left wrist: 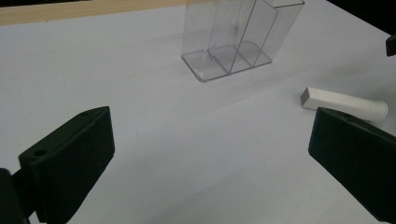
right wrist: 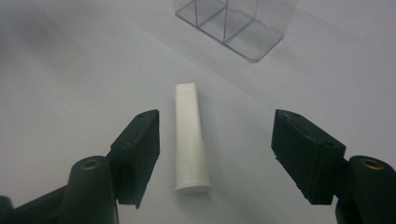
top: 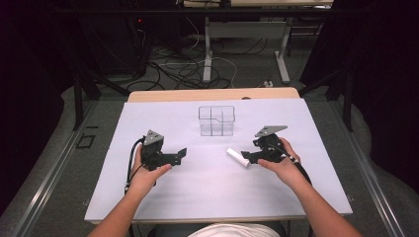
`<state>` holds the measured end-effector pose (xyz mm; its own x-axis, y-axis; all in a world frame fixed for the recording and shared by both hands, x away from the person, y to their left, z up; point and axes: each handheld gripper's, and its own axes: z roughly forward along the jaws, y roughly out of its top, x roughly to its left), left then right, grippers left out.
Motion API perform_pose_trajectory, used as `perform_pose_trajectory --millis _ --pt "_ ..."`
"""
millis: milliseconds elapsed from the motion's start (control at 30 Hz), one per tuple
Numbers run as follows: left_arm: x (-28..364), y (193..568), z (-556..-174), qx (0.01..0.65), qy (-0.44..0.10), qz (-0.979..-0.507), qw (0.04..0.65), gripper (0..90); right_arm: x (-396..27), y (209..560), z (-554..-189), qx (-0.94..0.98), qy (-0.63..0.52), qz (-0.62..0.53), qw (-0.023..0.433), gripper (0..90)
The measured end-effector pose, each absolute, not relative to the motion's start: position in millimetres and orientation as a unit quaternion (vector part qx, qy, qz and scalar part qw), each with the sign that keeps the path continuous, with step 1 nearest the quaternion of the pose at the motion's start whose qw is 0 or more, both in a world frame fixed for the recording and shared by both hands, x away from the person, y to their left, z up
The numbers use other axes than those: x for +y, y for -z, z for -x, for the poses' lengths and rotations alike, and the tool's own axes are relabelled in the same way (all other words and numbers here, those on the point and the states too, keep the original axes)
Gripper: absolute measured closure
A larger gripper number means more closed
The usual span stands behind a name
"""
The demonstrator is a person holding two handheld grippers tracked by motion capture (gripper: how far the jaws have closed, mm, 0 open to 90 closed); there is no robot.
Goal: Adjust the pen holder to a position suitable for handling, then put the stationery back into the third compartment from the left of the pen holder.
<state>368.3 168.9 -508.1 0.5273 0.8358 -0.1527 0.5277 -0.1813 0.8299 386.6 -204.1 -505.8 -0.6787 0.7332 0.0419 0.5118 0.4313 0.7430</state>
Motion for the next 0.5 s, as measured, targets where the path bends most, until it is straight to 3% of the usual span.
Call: perform_pose_trajectory --millis 500 --pt "176.8 508.7 -368.4 0.461 -0.181 -0.747 0.444 0.4 -188.3 509.8 -400.0 0.852 -0.347 -0.380 0.093 37.7"
